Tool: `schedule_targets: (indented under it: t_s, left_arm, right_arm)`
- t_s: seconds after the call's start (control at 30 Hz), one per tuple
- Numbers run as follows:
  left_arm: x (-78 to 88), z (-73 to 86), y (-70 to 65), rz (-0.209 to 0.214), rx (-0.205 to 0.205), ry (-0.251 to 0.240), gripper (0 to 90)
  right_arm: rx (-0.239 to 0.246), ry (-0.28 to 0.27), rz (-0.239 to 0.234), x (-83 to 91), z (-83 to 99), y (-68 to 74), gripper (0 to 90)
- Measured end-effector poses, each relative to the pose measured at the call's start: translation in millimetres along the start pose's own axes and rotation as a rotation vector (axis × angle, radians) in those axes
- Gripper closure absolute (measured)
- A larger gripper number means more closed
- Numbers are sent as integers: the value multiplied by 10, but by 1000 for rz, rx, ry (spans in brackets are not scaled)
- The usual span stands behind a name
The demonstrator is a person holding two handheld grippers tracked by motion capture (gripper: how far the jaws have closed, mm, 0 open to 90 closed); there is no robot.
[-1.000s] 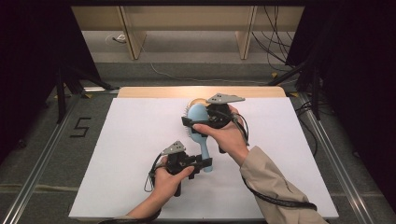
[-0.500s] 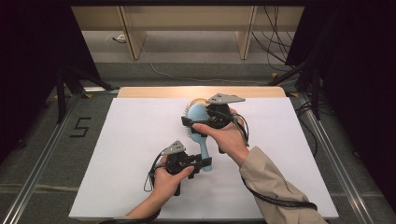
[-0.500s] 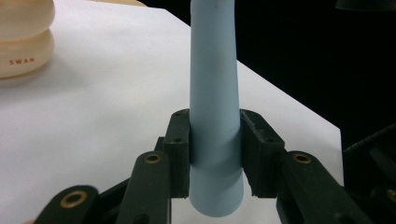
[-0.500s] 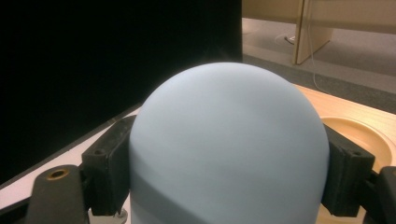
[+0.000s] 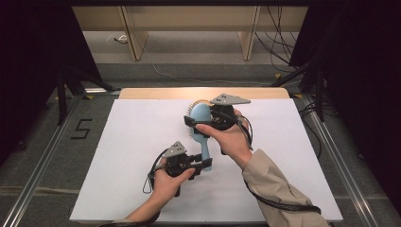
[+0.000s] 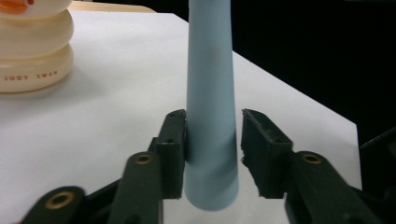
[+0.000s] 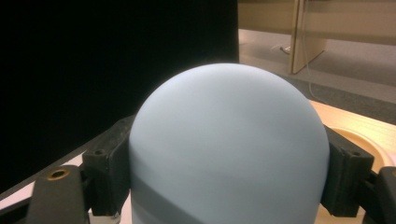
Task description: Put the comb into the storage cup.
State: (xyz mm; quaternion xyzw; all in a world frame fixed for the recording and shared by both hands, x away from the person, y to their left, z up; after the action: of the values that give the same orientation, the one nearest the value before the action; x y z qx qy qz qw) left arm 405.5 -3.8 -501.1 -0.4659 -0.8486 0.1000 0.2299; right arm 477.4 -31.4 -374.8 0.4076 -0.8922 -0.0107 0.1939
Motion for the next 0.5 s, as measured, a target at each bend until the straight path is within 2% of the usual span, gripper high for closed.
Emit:
schedule_targets:
  t_s: [0.1, 0.37, 0.5]
  left_arm:
    - [44, -4, 35, -13, -21, 7, 515]
    - [204, -15, 116, -62, -81, 38, 161]
    - [312, -13, 179, -86, -107, 53, 56]
  right_arm:
    - [-1, -14, 11, 8, -18, -25, 208]
    - [4, -44, 43, 46, -72, -109, 208]
    - [9, -56, 50, 61, -86, -131, 208]
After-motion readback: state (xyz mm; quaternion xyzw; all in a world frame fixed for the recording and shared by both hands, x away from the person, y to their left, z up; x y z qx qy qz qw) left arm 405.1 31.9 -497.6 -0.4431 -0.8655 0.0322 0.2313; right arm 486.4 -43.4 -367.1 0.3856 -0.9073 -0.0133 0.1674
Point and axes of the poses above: each handheld gripper's, and its own axes: x roughly backward along the jaws, z roughly out of its underside, y roughly to its left, the point moved 9 cm from there along -x, roughly forward along the jaws, and after that the axes turned 1 degree about -y, right-handed, at the moved point
